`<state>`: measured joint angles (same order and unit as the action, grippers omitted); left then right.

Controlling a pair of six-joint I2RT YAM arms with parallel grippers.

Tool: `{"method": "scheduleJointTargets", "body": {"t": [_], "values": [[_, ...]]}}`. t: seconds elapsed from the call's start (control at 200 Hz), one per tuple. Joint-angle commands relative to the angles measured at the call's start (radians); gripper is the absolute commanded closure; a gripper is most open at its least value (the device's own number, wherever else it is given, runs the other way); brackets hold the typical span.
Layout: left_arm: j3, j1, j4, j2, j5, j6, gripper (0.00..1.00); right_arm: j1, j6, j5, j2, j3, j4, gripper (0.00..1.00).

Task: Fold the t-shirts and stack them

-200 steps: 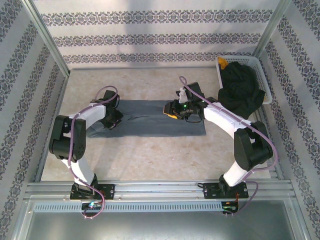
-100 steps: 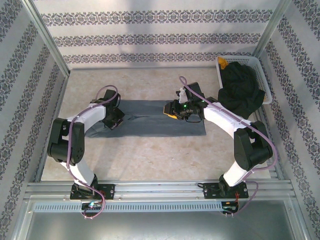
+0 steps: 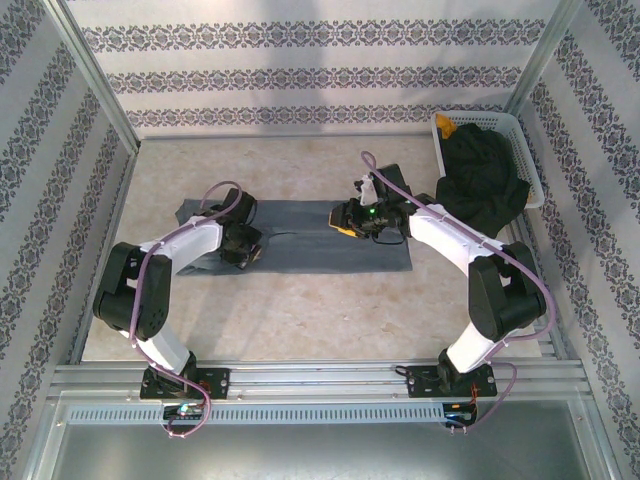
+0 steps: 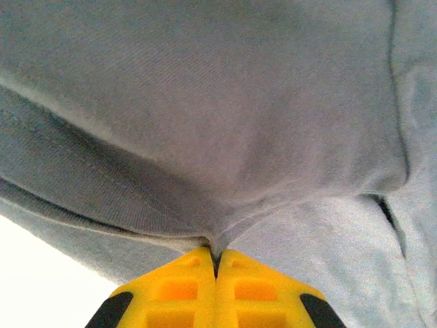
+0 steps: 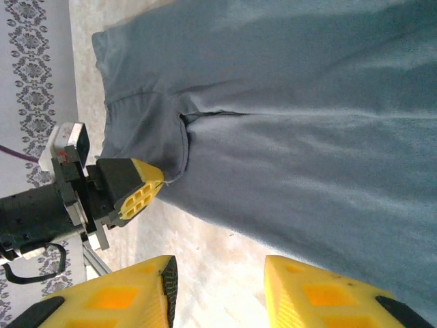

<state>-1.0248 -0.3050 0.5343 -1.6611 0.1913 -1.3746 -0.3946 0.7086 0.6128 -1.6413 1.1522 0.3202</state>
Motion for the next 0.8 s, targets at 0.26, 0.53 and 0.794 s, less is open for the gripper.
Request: {"method": "scheduleJointTargets", "body": {"t": [0.26, 0.53, 0.794], "values": [[0.006, -0.048, -0.053, 0.026, -0.028, -0.214, 1.00, 0.014, -0.001, 0.020, 0.058, -0.052, -0.009, 0.61], [0.020, -0.071, -0.083, 0.028, -0.020, -0.297, 1.00, 0.015, -0.002, 0.022, 0.069, -0.070, -0.010, 0.61], [0.049, -0.075, -0.127, 0.048, -0.004, -0.253, 0.68, 0.015, 0.000, 0.028, 0.058, -0.075, -0.018, 0.60]]}}
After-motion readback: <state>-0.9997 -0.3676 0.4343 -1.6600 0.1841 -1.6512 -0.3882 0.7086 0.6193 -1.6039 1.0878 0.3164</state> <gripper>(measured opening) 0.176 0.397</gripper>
